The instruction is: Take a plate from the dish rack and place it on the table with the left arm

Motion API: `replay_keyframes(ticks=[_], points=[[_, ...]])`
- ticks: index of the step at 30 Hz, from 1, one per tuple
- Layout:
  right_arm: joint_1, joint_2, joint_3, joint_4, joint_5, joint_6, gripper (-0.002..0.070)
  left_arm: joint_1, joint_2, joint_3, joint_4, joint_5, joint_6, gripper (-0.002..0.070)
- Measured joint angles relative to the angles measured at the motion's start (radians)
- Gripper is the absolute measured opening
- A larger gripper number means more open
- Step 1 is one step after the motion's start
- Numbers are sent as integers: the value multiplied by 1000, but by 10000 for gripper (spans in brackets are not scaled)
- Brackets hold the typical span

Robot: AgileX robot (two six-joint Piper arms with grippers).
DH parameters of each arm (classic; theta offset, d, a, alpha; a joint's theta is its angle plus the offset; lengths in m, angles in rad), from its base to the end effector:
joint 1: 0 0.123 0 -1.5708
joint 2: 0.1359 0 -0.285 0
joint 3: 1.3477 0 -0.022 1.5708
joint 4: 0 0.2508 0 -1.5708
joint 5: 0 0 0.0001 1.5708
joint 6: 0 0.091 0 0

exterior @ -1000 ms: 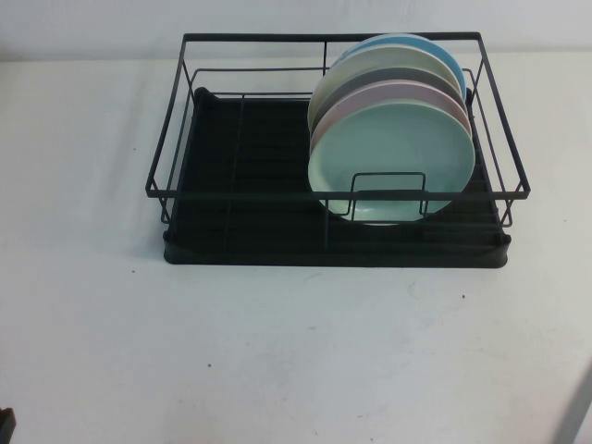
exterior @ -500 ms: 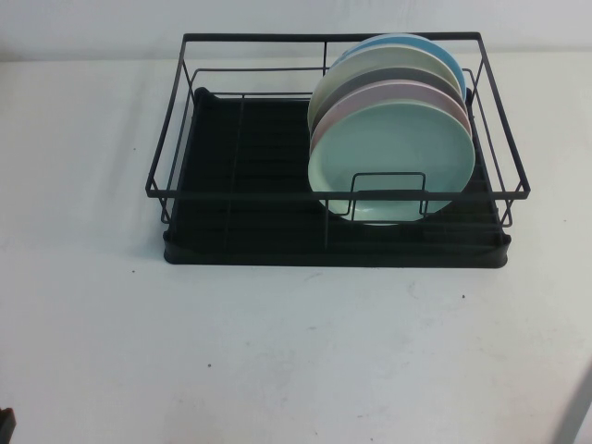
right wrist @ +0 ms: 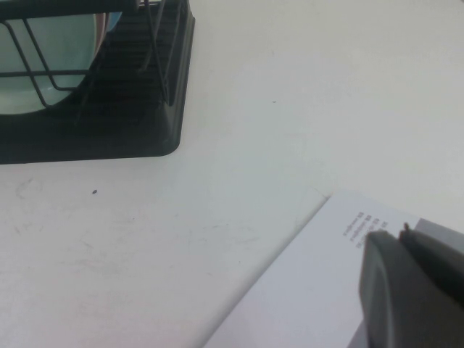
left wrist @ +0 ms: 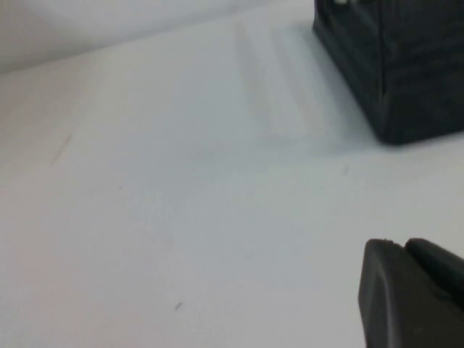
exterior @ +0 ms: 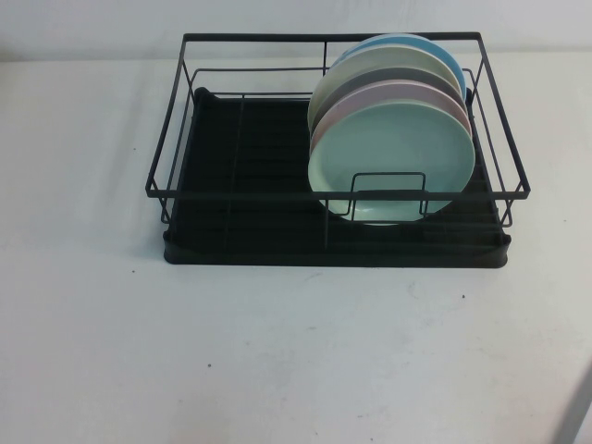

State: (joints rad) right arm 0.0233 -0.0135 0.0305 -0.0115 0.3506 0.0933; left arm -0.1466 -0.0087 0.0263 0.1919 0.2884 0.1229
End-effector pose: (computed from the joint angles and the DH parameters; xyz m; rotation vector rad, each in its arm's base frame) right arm 0.0532 0.0009 0.1721 0.0576 1.8509 0.0700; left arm 0.0549 -0.0031 0.1792 0.3637 1.7498 0.1638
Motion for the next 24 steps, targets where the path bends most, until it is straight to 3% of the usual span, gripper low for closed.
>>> replay_keyframes(ticks=[7,11,17,19,22,24], points=[[0,0,0,0,0,0,-20,0,0,0,-337,-417,-488,-3],[0,0,0,0,0,0,-20,0,0,0,-389,-553,-569,-3],[0,0,0,0,0,0,-20,0,0,0,-391,-579,-666,-3],[0,0,0,0,0,0,-20,0,0,-6,-356,-521,-697,-3],[0,0,0,0,0,0,-20,0,33,-117,-290,-177,-702,-3],[0,0,0,0,0,0,-20,0,92,-225,-272,43,-608,-3]])
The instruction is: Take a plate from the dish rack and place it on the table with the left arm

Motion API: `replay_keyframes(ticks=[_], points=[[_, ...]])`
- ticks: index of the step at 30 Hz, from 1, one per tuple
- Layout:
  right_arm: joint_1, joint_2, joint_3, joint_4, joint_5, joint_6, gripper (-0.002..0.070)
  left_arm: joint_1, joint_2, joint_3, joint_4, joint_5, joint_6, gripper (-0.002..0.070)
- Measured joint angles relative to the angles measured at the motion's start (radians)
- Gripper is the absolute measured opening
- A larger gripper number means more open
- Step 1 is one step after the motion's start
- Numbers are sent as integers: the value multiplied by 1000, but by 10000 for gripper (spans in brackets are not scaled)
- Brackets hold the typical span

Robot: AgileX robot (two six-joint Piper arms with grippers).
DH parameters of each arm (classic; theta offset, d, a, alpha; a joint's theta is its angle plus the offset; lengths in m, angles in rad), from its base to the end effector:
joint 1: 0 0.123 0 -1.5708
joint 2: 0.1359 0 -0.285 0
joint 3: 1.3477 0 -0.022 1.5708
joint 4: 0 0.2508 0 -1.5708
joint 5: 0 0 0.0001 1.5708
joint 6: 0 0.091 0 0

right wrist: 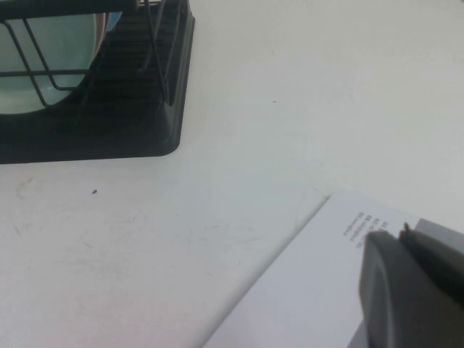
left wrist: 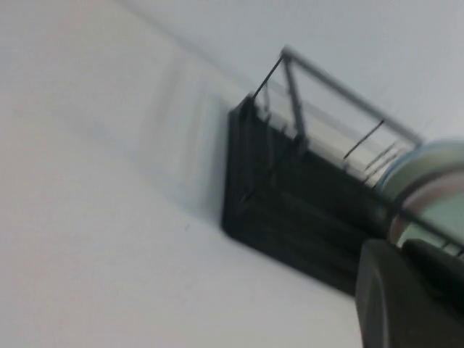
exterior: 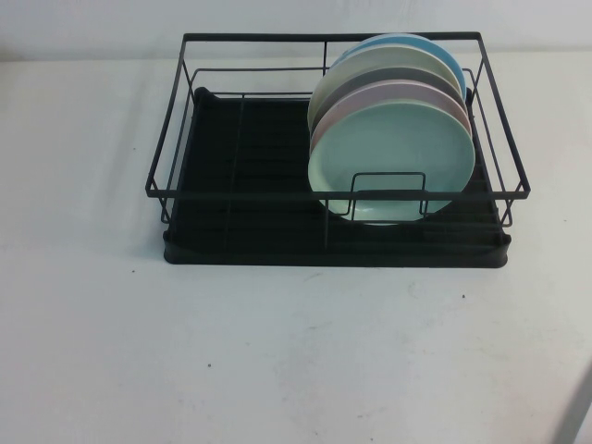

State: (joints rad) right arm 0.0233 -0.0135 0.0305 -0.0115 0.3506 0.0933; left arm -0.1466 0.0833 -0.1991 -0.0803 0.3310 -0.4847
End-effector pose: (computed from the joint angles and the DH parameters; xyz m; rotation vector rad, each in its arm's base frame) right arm 0.0532 0.0009 0.1721 0.0576 1.8509 0.0700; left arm 0.0523 -0.0101 0.2455 -0.3358 1.6953 -0.5480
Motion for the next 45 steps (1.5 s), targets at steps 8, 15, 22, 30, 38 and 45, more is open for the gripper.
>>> replay_keyframes(ticks=[8,15,22,30,38,45], points=[[0,0,0,0,0,0,-21,0,246,-402,-2,281,421,-3],[0,0,0,0,0,0,-21,-8,436,-536,-187,199,681,-3],[0,0,0,0,0,0,-20,-40,913,-906,-394,665,1054,-3],[0,0,0,0,0,0,-20,-122,1384,-1430,-527,895,1305,-3],[0,0,0,0,0,0,-21,-263,1741,-1786,-428,906,1364,9],[0,0,0,0,0,0,-21,-333,1919,-1877,-430,897,1470,267]])
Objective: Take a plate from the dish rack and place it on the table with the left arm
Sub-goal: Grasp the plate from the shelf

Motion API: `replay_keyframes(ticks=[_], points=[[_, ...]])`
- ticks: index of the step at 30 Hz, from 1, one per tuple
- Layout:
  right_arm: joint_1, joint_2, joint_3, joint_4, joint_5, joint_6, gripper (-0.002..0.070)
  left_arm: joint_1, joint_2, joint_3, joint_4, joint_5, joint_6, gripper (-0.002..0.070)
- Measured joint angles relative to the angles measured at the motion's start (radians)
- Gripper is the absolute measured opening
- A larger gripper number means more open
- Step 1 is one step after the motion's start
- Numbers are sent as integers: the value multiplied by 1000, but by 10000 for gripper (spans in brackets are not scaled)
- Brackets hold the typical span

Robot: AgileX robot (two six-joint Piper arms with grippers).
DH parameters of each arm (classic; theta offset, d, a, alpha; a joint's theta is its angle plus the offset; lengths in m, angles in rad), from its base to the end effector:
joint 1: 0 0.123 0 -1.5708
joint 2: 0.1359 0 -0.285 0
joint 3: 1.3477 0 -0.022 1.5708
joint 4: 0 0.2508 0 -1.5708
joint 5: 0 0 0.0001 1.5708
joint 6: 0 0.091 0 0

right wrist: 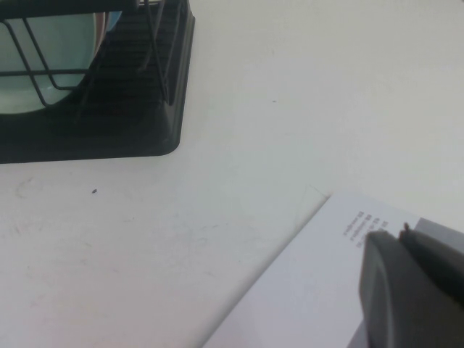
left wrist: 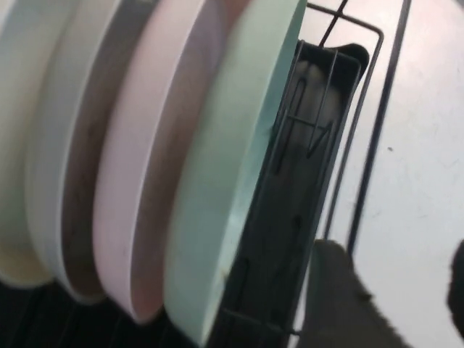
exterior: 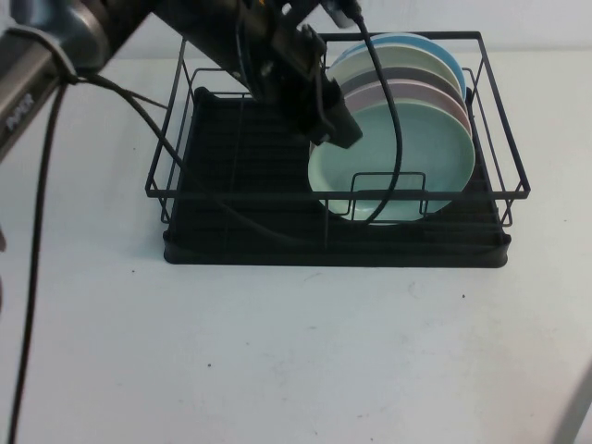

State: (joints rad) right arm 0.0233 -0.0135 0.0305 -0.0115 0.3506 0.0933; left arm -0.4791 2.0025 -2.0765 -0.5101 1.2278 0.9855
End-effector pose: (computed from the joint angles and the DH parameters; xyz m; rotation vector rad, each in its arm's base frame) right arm 0.0532 0.0009 0.1721 0.0576 1.8509 0.0700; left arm 0.3706 -0.2397 0.3563 1.6206 1.8936 -0.4860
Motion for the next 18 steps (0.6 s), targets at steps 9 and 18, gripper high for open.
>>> replay_keyframes(ticks=[9,18], points=[[0,0,0,0,0,0,-21,-20,70,-3,-30,-168,119,386],[0,0,0,0,0,0,-20,-20,119,-4,-66,-271,145,388]])
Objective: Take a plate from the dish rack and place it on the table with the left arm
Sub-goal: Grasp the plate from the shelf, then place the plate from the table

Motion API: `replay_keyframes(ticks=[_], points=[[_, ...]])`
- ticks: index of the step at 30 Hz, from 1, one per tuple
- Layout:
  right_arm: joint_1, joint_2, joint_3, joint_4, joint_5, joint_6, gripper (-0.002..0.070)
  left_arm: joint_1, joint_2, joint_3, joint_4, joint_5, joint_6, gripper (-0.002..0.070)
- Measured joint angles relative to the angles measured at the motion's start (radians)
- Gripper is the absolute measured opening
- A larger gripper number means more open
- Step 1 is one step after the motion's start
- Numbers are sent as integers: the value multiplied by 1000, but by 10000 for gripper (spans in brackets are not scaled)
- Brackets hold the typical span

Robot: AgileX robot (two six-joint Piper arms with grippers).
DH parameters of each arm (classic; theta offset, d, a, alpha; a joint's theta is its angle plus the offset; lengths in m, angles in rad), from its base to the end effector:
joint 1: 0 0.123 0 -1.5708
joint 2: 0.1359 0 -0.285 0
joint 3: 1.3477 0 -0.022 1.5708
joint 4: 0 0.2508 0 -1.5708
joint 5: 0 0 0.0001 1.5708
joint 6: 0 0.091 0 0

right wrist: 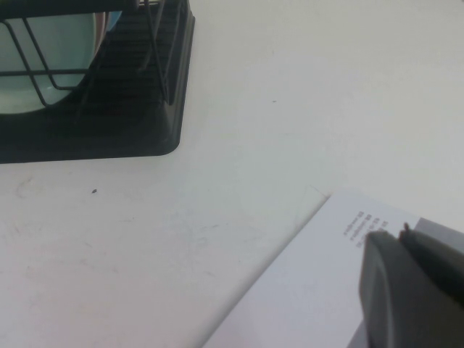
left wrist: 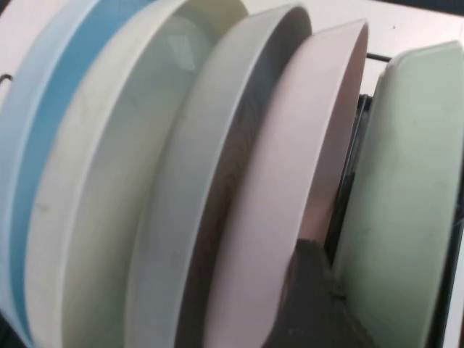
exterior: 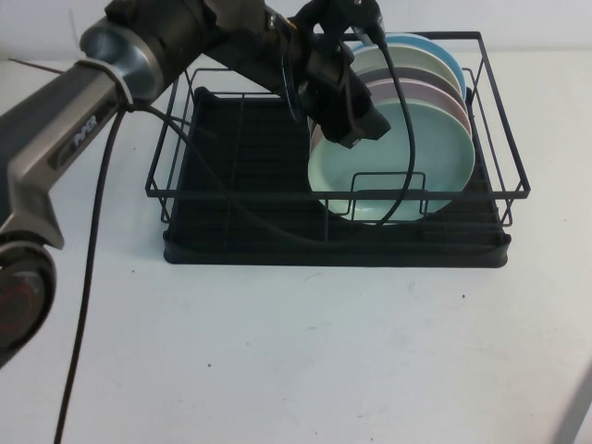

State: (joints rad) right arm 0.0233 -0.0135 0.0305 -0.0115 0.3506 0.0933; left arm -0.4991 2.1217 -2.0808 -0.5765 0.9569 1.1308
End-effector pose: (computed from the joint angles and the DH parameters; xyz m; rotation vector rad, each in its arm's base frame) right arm 0.0532 0.0009 0.1721 0.0576 1.8509 0.0700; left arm 0.4068 -0.2680 0.3170 1.5458 1.7363 -0.4159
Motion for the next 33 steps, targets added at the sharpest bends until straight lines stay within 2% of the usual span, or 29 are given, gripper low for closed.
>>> replay_keyframes(ticks=[6,8,11,12,20,24,29,33], points=[[0,0,0,0,0,0,-21,-4,48,0,-14,-23,6,371],[0,0,0,0,0,0,-20,-4,57,0,-14,-30,8,298],[0,0,0,0,0,0,-20,-4,59,-4,-5,-50,18,123],[0,0,0,0,0,0,-20,-4,59,-8,7,-57,28,102],[0,0,0,0,0,0,-21,-4,-39,-95,90,26,17,88],[0,0,0,0,0,0,-20,2,-165,-156,102,108,-144,85],[0,0,0,0,0,0,-21,66,-301,-143,14,278,-454,85],[0,0,0,0,0,0,-20,146,-386,24,-172,291,-480,85]])
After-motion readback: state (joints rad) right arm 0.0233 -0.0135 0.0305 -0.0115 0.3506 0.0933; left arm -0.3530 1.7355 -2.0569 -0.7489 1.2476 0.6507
